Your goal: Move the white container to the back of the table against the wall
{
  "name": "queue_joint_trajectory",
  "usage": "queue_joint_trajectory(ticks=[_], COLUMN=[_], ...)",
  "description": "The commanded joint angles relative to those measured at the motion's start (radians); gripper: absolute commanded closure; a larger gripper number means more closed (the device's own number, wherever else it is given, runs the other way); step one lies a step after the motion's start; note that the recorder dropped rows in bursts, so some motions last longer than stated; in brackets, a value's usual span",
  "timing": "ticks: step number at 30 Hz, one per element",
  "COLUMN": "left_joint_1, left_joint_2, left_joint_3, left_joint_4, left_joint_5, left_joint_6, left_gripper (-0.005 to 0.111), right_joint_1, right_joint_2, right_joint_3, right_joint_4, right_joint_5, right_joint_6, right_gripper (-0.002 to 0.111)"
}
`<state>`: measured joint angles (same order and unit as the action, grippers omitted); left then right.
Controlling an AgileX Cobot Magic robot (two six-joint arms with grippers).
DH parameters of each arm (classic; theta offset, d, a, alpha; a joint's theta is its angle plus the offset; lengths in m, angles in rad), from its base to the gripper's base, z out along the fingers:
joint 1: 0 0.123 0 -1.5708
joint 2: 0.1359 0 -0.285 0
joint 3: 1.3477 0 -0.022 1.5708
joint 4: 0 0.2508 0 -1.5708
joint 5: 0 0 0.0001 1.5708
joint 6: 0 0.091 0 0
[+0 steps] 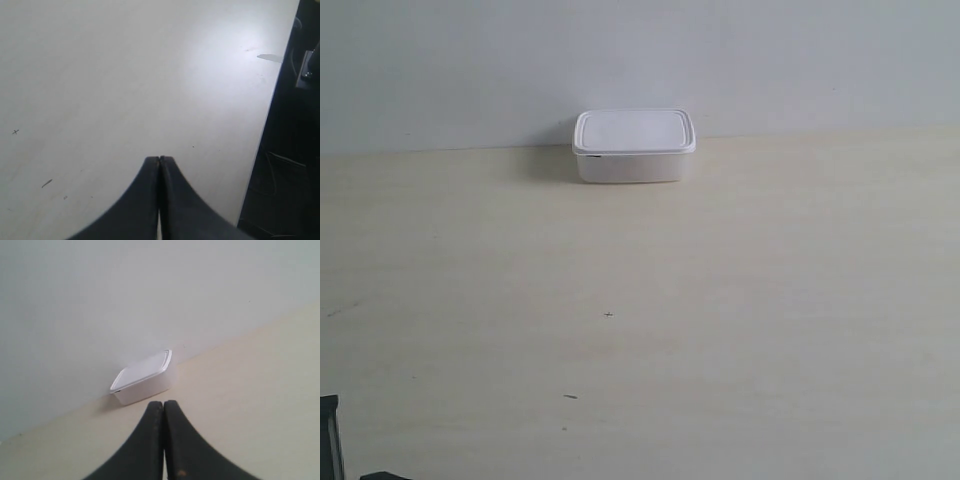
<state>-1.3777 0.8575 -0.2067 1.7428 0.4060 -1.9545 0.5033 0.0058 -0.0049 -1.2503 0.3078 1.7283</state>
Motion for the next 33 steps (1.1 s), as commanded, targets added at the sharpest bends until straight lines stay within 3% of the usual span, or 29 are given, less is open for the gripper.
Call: queue_joint_trajectory(ticks=[1, 4, 7, 9, 15, 24, 33], left_joint_1=[-0.008, -0.008, -0.008, -0.008, -0.008, -0.008, -0.008], left_joint_2=[-0.006, -0.006, -0.006, -0.006, -0.006, -0.006, -0.006], left_joint_3=[0.005, 0.005, 0.005, 0.005, 0.005, 0.005, 0.005], left_joint_4=[0.002, 0.002, 0.002, 0.002, 0.002, 0.002, 0.002], left_joint_5=[-0.001, -0.001, -0.001, -0.001, -0.001, -0.001, -0.001], left_joint_6=[-0.011, -0.011, -0.011, -0.011, -0.011, -0.011, -0.011], left_gripper=[0.107, 0.107, 0.107, 0.107, 0.107, 0.107, 0.107], right_joint_1=[0.003, 0.003, 0.003, 0.003, 0.003, 0.003, 0.003], right_joint_2=[-0.006, -0.006, -0.006, -0.006, -0.006, -0.006, -0.006], right_joint_3=[0.004, 0.000, 0.000, 0.000, 0.005, 0.005, 0.005], right_joint_4=[0.232, 0.492, 1.070, 1.250, 1.093, 1.235, 1.233], right_joint_5=[-0.033, -0.174, -0.248, -0.245, -0.253, -0.118, -0.062], right_joint_6=[-0.285, -0.660, -1.255, -1.444, -1.467, -1.364, -1.301], right_gripper=[0.108, 0.108, 0.108, 0.108, 0.108, 0.108, 0.108])
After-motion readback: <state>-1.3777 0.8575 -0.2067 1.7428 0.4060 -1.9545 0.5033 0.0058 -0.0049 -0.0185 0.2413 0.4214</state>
